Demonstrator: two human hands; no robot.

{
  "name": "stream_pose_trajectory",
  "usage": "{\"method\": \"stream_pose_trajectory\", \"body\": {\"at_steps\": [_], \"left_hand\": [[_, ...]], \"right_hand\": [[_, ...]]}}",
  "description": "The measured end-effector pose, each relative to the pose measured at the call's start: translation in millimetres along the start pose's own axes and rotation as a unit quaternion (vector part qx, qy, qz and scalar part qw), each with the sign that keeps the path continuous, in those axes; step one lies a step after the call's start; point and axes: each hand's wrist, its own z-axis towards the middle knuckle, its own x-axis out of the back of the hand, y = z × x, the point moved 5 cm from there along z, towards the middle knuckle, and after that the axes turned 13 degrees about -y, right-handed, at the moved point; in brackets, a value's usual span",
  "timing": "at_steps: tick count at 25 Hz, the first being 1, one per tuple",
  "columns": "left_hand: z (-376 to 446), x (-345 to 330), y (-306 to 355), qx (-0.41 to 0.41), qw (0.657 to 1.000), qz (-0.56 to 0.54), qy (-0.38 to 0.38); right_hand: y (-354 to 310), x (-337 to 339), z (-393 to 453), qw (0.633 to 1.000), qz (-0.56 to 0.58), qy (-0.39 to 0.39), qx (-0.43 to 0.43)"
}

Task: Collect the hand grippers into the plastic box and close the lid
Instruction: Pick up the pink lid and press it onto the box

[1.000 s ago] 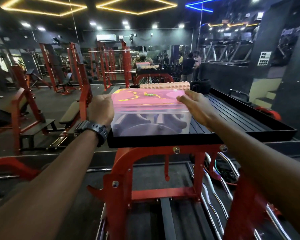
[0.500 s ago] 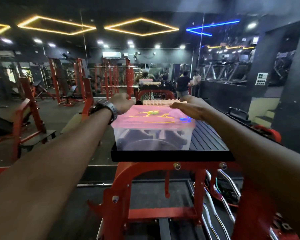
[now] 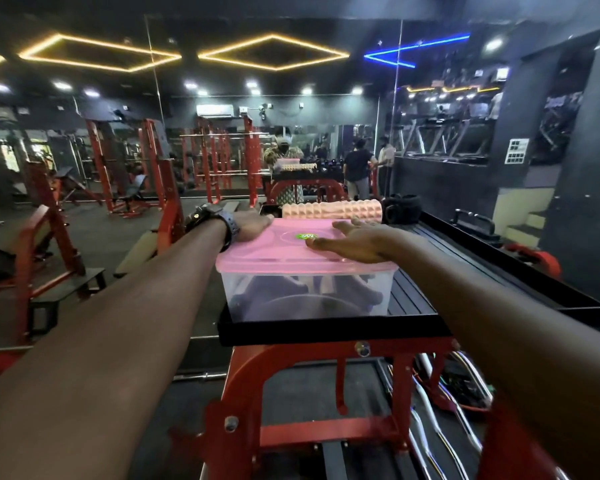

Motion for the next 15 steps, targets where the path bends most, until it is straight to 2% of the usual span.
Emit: {"method": "stream_pose_trajectory", "body": {"at_steps": [6,14,15], "left_hand": [[3.3,-0.2,-3.7,0.023,1.0,-0.011,0.001],[4.1,4.9,-4.8,0.032,0.998,-0.015,0.061],[7.3,4.1,-4.7,0.038,0.998,-0.025,0.048]], "right_hand": [[1.1,-1.0,1.4,1.0,-0.007,0.02,-0.006],[-1.2,0.9,-1.3,1.0,-0.012,0.021,0.003],[-0.3,1.1,0.8,1.0,-0.008,0.02,0.005]]}}
